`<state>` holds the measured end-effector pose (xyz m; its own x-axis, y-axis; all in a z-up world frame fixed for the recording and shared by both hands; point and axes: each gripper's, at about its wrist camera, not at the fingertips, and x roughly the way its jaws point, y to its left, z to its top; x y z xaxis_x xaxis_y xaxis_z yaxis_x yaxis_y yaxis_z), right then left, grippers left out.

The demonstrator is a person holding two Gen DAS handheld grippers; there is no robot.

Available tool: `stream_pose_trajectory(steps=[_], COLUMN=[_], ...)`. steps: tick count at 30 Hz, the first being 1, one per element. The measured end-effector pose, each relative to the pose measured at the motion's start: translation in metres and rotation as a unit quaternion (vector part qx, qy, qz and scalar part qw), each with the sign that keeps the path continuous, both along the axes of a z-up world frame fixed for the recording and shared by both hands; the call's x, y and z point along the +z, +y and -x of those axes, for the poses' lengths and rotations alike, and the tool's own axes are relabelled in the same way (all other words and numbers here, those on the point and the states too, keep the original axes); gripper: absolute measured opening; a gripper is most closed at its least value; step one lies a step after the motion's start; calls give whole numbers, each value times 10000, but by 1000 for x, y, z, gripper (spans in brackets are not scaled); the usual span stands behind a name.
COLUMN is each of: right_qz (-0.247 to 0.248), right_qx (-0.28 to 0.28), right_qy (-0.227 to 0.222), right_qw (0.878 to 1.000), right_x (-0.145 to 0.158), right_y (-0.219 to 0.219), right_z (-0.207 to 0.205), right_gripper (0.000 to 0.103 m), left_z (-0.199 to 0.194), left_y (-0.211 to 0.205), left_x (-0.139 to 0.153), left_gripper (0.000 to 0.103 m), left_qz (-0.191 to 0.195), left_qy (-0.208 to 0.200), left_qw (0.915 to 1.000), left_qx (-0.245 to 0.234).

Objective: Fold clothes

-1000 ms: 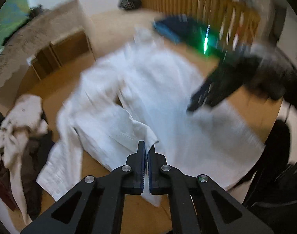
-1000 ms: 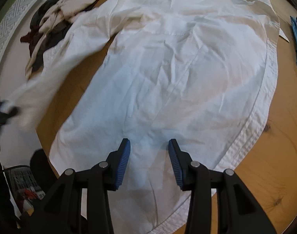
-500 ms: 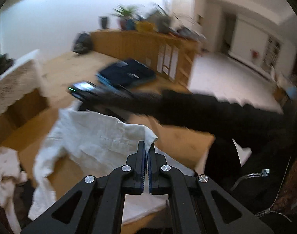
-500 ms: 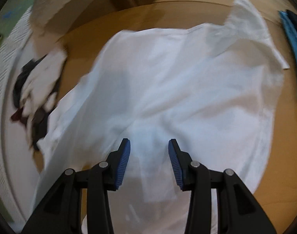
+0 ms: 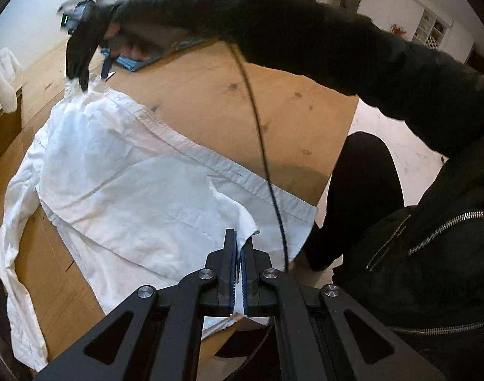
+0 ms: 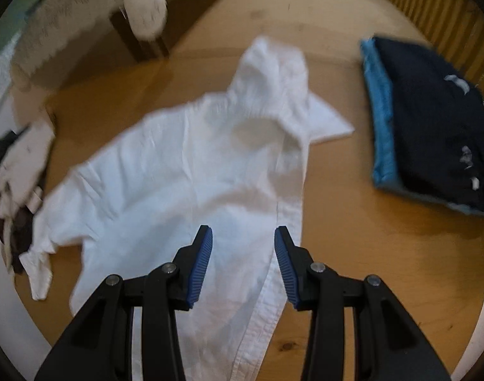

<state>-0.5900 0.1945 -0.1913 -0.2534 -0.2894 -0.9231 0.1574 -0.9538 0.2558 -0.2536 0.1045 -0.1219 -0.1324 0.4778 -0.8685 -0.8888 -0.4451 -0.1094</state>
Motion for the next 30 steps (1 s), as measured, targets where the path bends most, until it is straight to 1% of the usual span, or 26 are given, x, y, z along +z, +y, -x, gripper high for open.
stream_pose_trajectory(steps=[2,3,4,5,6,7,10,11,12,13,14,16,17,18,22,24,25,27,28,30], right_qz=[5,7,9,11,14,-155,-866,-1101,-1359,-1419,-1322,-1068,-995,-943,-833,-762,-723,-735,-759,-806], right_qx=[151,227,303,378,454,573,980,1114,1232,1253,1262,1299,1277,1238,981,880,835,793,810,844], right_qy=[104,156,208,260,312,316,269,252,207,165,175,231,243,248,193,132,96,55,47,31], right_qw=[9998,9996,9993,9989,9985,9977,9911,9873,9828,9818,9830,9855,9865,9875,9915,9931,9938,9941,9938,9932], right_x=[4,6,8,10,12,5,-24,-34,-37,-35,-29,-16,-11,-7,-2,2,5,4,2,-1], right_y=[-7,-11,-14,-18,-21,-29,-55,-64,-71,-74,-74,-75,-75,-74,-67,-60,-56,-53,-55,-60], right_z=[-6,-10,-13,-16,-19,-20,-19,-19,-21,-24,-25,-28,-26,-23,-2,-1,-1,4,7,12], right_gripper=[40,40,40,40,40,40,42,41,41,41,41,41,41,41,41,41,41,41,41,41], left_z=[4,6,9,13,12,11,8,7,9,11,15,26,35,44,90,112,124,142,149,158], left_y=[-4,-6,-6,-5,-9,-14,-38,-53,-70,-87,-106,-152,-175,-197,-282,-314,-328,-350,-354,-357], left_x=[-2,-4,-7,-10,-11,-12,-7,-4,-1,2,3,6,6,5,-8,-21,-28,-40,-45,-53], left_gripper=[7,15,20,28,28,28,28,28,29,29,30,30,31,35,40,40,40,40,40,40], left_qz=[47,78,94,73,29,-15,-138,-169,-182,-193,-195,-144,-37,67,424,706,779,687,647,573], left_qy=[-37,-75,-119,-173,-228,-284,-314,-273,-204,-145,-97,46,194,309,355,378,342,145,106,49], left_qw=[10000,9999,9998,9997,9996,9994,9984,9977,9966,9950,9923,9838,9774,9701,9405,9267,9206,9133,9127,9154], left_qx=[59,82,109,144,182,219,447,596,776,973,1219,1786,2104,2407,3352,3672,3811,4012,4034,3985])
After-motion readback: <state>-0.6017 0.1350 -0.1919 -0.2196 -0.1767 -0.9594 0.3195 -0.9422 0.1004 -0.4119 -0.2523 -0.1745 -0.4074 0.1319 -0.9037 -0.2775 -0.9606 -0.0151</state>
